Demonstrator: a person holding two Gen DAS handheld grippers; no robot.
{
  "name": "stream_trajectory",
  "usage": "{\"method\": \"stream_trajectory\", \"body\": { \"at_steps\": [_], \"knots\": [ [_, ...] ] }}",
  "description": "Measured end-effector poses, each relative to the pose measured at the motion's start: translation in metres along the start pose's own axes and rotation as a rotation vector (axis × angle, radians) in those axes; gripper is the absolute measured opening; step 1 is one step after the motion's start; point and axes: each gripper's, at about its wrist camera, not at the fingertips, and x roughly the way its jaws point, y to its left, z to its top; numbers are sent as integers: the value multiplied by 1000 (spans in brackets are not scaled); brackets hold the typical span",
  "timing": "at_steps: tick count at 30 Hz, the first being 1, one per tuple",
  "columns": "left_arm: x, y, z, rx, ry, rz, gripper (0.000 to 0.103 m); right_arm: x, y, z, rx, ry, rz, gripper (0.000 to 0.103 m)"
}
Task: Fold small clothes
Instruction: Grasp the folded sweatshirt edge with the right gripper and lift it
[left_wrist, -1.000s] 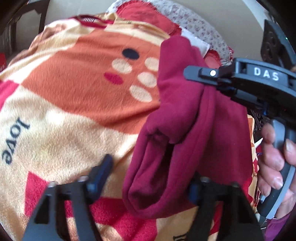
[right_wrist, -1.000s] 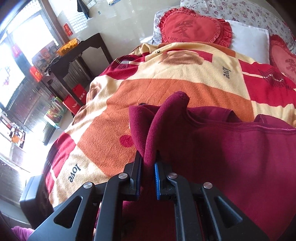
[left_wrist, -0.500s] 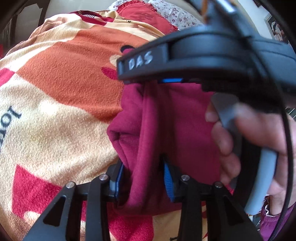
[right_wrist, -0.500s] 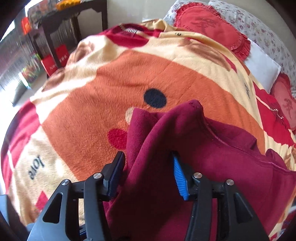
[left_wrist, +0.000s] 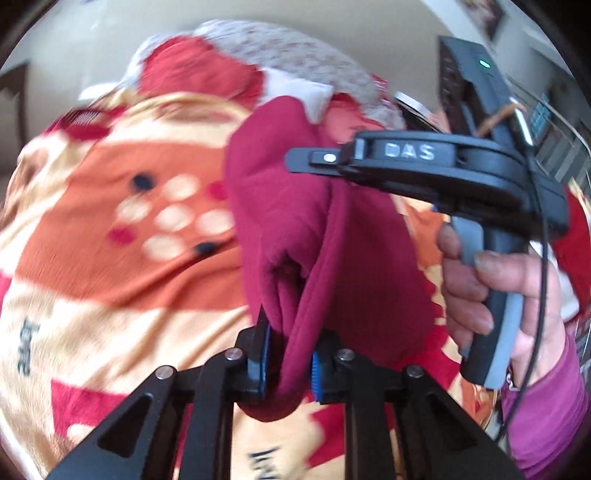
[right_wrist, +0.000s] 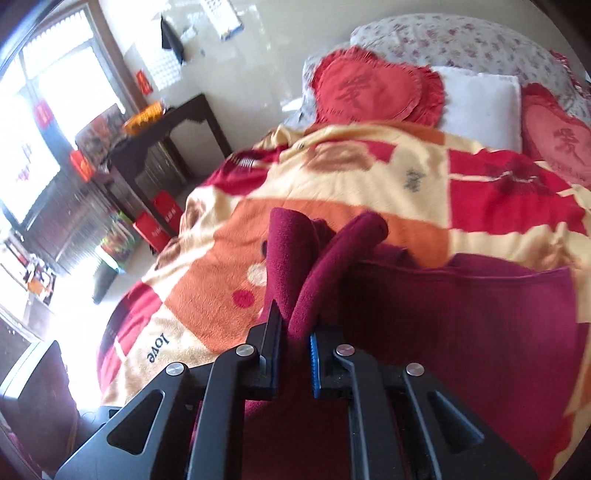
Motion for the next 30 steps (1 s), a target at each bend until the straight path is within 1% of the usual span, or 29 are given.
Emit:
{"method": "stream_trajectory", "body": {
  "at_steps": [2,6,11,18,24,27,30],
  "knots": [
    [7,-32,7,63,9,6,16,-22,-18,-1,26,-30,-6,0],
    [20,-71,7,127,26,20,16,-50,-45,-8,58,-59,-34,0],
    [38,-107,10,171,33,22,16,-70,-74,-16,106,-79,-52,0],
    [58,-130,12,195,49,-1,16,-85,-101,-25,135,-87,-79,0],
    [73,-154,19,213,55,-53,16,-102,-120,-29,134,-110,-122,0],
    [86,-165,22,209,59,-76,16,-110,-140,-31,174,-126,-128,0],
    [103,-171,25,190,78,-112,17,-108,-165,-36,229,-131,-147,0]
  ]
}}
